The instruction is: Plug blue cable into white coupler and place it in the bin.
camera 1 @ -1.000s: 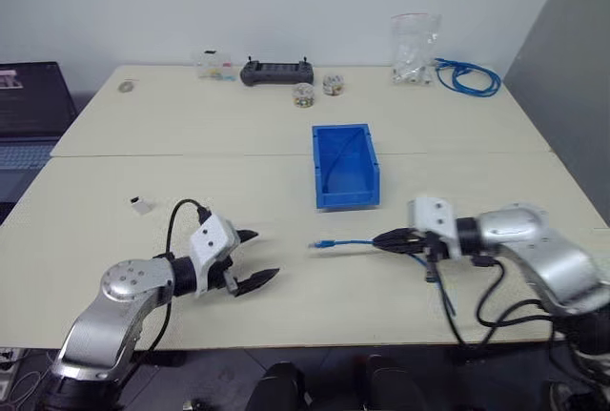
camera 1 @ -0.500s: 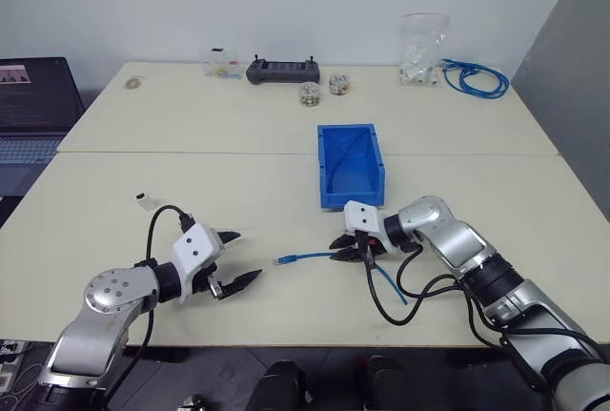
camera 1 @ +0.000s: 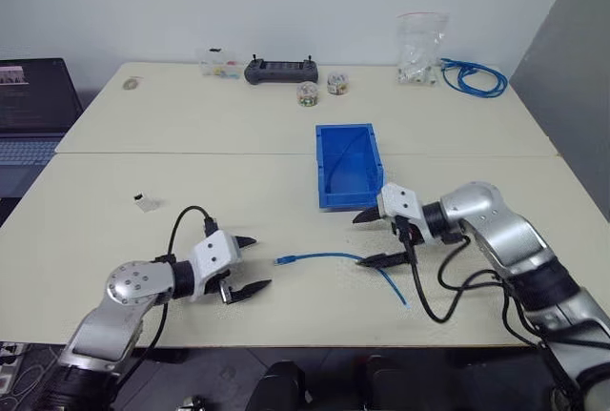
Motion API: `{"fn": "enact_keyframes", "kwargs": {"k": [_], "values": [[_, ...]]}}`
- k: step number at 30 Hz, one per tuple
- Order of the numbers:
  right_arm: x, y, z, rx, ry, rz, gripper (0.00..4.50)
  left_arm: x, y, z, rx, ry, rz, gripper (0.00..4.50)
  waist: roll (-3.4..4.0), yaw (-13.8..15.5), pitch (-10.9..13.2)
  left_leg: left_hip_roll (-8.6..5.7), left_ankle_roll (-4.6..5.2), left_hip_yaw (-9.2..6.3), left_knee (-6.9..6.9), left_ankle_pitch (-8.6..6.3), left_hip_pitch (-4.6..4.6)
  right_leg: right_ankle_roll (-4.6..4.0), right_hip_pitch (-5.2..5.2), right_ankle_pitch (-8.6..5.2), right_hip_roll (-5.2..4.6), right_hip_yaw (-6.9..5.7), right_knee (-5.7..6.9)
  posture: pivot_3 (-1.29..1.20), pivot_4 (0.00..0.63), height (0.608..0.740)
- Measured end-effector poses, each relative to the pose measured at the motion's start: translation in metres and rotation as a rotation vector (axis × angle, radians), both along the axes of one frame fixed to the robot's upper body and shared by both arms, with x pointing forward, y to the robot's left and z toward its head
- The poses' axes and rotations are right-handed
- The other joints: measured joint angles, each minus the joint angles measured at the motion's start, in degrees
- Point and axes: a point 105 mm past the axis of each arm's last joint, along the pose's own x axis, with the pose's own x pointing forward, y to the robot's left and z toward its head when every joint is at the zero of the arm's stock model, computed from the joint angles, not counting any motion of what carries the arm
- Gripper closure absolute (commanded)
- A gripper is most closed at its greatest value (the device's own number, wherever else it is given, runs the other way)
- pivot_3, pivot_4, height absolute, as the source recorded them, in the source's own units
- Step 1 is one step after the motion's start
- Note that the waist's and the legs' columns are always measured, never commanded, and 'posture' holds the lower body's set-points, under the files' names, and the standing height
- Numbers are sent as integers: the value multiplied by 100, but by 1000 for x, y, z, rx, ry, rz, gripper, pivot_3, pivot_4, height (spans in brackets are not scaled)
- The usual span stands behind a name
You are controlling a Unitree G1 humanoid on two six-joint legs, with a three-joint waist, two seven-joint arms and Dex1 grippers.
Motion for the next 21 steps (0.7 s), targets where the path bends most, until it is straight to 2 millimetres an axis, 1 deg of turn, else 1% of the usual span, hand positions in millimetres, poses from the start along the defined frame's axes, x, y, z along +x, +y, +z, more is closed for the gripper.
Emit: {"fn": "enact_keyframes", "kwargs": {"k": [3, 8, 12, 17, 19, 20, 21], "values": [[-14, -2, -4, 15, 19, -38, 40, 5, -10, -1, 12, -28, -34, 0, 5, 11, -4, -2, 0, 2, 3, 0, 1, 0, 2, 0, -1, 1, -1, 0, 150, 740], [-22, 0, 7, 58, 0, -95, 40, 11, -19, -1, 24, -40, -68, 0, 12, 18, -12, -4, 0, 2, 3, 0, 3, 2, 6, -1, -2, 1, -2, 0, 150, 740], [-24, -2, 10, 68, -3, -130, 4, 11, -20, -4, 38, -31, -88, 651, 12, 19, -16, -6, 0, 4, 3, 0, 6, 3, 9, -1, -3, 2, -4, 0, 150, 740], [-26, -2, 16, 95, -1, -151, 4, 7, -18, -7, 82, -1, -138, 1772, 15, 9, -23, -2, 1, 2, 1, 0, 11, 4, 10, -2, 0, 0, -3, 0, 150, 740], [-26, -4, 19, 101, -4, -163, 4, 5, -17, -8, 94, 7, -148, 2207, 25, -15, -30, 1, 2, 5, -1, 0, 14, 22, 11, -13, 1, 1, -2, 0, 150, 740], [-26, -5, 19, 105, 3, -170, 4, 5, -17, -9, 97, 10, -150, 2335, 29, -19, -33, 2, 2, 5, -2, 0, 17, 26, 11, -15, 2, 1, -1, 0, 150, 740], [-27, -5, 19, 105, 7, -174, 4, 5, -17, -9, 100, 12, -150, 2600, 32, -20, -35, 4, 2, 5, -2, 0, 18, 27, 12, -16, 5, 0, 0, 0, 150, 740]]}}
